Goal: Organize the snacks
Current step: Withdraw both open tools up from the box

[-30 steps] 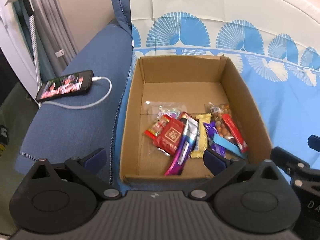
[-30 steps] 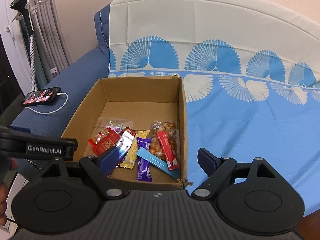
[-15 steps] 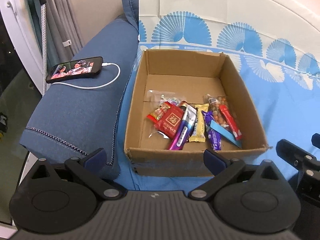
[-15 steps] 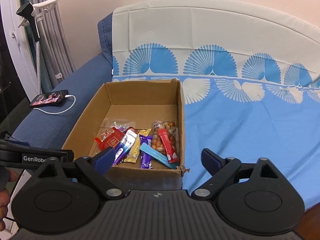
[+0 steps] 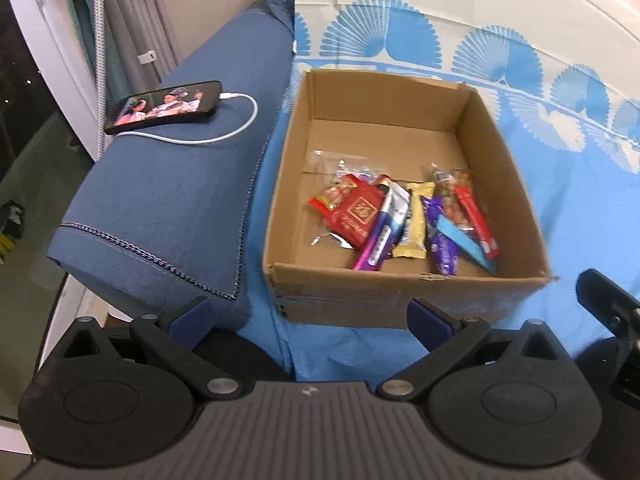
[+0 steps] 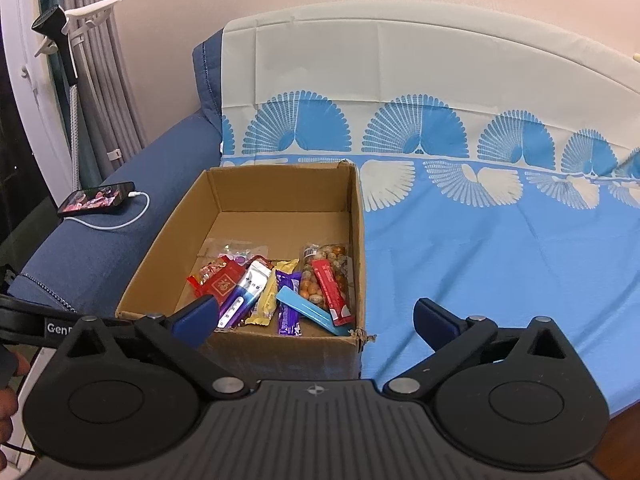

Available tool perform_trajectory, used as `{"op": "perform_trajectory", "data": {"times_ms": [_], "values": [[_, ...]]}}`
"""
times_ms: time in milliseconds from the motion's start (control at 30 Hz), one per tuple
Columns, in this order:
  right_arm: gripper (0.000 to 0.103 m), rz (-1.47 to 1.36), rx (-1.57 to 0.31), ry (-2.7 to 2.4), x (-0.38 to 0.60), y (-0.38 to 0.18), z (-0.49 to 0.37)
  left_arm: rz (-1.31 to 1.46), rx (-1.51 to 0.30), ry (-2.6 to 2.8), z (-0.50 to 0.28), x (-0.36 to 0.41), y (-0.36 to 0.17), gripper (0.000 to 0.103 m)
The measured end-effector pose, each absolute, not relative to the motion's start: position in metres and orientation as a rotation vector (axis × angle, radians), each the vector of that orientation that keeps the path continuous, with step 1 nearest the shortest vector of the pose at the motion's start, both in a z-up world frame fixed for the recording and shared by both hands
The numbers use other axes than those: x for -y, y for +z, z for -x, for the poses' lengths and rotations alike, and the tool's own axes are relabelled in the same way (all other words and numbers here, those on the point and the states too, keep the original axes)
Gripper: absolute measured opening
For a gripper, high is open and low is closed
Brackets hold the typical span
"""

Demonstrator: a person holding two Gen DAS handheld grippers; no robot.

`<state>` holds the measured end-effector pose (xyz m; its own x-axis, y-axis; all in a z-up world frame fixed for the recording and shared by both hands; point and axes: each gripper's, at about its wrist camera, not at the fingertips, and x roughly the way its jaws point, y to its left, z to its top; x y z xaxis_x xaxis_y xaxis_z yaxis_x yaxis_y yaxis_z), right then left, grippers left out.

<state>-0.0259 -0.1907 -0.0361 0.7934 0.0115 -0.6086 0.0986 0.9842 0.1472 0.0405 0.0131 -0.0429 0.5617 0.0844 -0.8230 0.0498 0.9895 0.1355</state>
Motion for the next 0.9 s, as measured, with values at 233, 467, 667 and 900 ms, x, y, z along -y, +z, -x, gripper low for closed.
{"op": "perform_trajectory", "data": {"times_ms": [233,467,667,900], "values": [[0.103,-0.158,-0.677,-0.056,0.187,-0.042,0.022,-0.163,-0.982,-0.025,-0.040,-0.010,-0.047,0.103],[0.103,-0.153,-0.688,-0.064,0.185,-0.046,0.019,-0.182,-0.992,0.032,-0.046,-0.011,-0.051,0.103],[0.103,-0.148,-0.685,-0.055,0.185,-0.046,0.018,-0.177,-0.960,0.023,-0.046,-0.009,-0.045,0.103],[0.103,-0.157,-0.687,-0.058,0.187,-0.048,0.019,-0.188,-0.946,0.018,-0.044,-0.006,-0.044,0.103]]}}
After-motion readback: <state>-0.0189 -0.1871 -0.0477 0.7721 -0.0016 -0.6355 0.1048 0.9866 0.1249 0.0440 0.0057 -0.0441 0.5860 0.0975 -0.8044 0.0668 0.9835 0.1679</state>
